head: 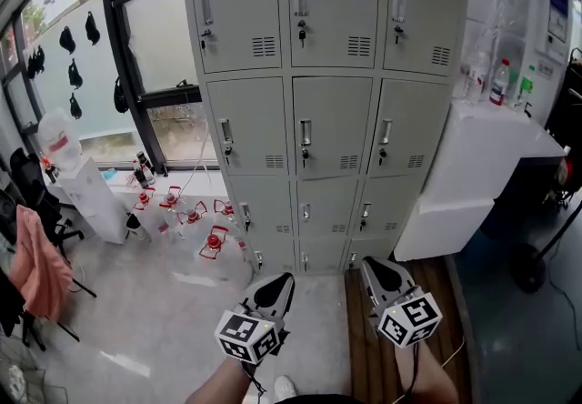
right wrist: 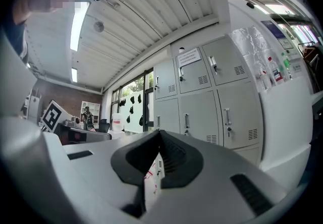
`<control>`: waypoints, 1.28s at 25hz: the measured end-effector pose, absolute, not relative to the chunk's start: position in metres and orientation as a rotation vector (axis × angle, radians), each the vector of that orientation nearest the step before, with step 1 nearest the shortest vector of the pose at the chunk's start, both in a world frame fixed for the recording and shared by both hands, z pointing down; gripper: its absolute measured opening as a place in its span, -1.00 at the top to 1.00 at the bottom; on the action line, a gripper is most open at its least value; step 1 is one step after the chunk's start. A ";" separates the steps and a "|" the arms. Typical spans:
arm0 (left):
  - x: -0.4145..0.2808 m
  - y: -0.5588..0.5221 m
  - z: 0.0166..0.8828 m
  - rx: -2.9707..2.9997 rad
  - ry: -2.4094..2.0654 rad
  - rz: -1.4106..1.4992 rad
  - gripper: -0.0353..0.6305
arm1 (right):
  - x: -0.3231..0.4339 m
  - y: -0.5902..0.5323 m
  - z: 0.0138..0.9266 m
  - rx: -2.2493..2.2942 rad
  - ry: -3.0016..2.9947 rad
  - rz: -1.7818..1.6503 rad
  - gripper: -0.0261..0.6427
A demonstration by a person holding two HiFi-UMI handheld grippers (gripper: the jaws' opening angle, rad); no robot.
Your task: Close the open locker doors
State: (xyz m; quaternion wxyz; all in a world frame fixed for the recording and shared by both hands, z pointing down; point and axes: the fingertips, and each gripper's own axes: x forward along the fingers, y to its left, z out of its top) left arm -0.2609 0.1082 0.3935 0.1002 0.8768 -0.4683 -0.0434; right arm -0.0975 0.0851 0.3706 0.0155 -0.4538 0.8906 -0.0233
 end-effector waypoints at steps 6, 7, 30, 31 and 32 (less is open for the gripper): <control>-0.202 0.152 0.392 2.591 -1.423 -0.108 0.85 | -0.042 0.119 0.383 -1.367 2.796 -0.112 0.91; -0.198 0.158 0.390 2.591 -1.439 -0.109 0.85 | -0.039 0.123 0.383 -1.352 2.802 -0.116 0.91; -0.158 0.200 0.371 2.604 -1.497 -0.142 0.85 | -0.010 0.166 0.368 -1.248 2.810 -0.090 0.91; -0.157 0.200 0.371 2.606 -1.496 -0.142 0.85 | -0.009 0.167 0.368 -1.249 2.809 -0.091 0.91; -0.156 0.201 0.370 2.608 -1.494 -0.142 0.85 | -0.009 0.167 0.368 -1.250 2.808 -0.092 0.91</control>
